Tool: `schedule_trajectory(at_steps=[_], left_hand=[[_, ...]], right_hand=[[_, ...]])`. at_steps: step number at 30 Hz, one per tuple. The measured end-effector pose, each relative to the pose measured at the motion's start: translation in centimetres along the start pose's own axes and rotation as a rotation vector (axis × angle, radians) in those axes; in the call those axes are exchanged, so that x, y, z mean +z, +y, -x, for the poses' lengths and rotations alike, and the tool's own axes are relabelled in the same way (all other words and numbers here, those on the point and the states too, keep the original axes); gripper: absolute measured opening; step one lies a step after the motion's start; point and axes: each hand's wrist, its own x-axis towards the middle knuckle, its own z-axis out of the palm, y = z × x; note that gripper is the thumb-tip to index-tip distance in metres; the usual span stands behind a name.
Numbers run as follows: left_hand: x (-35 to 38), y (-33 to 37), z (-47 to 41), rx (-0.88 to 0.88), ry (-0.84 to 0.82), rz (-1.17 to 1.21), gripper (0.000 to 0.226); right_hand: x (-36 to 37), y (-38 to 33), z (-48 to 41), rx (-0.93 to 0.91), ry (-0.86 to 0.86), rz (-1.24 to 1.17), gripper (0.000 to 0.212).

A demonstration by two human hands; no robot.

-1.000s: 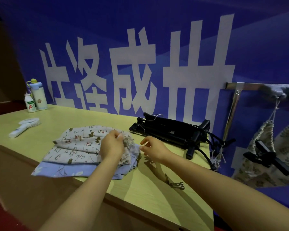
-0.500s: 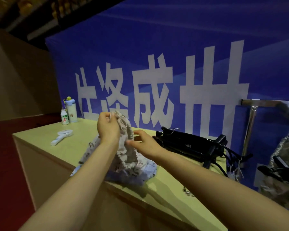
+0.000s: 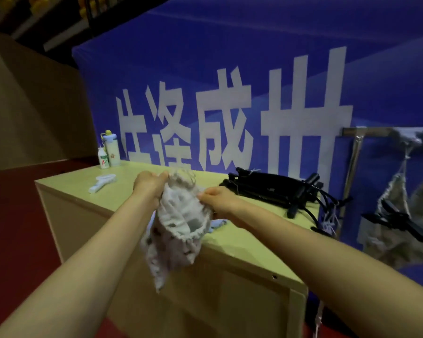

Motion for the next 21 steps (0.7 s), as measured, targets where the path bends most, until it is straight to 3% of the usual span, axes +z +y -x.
schedule_trajectory(at_steps=[3, 8, 12, 15, 18, 21], left_hand=[[1.1, -2.1, 1.7, -0.080, -0.224, -0.139, 0.042], [5.2, -2.9, 4.0, -0.116, -0.407, -0.164, 0.036], [7.8, -2.8, 5.3, -0.088, -0.452, -0.119, 0.041], [8.5, -2.9, 5.7, -0.056, -0.448, -0.136, 0.046], [8.7, -3.5, 5.2, -0.034, -0.453, -0.155, 0.046], [8.7, -4.1, 4.7, -0.056, -0.443, -0.177, 0.046]], right_hand=[[-3.2, 2.5, 1.9, 0.071, 0.035, 0.092, 0.027], [-5.8, 4.7, 4.0, 0.089, 0.116, 0.147, 0.028], [-7.8, 6.7, 4.8, 0.098, 0.275, 0.173, 0.026], [-9.2, 8.0, 4.8, 0.124, 0.363, 0.353, 0.023], [-10.0, 9.4, 4.7, 0.185, 0.318, 0.603, 0.019], [-10.1, 10.7, 4.7, 0.215, 0.293, 0.687, 0.017]])
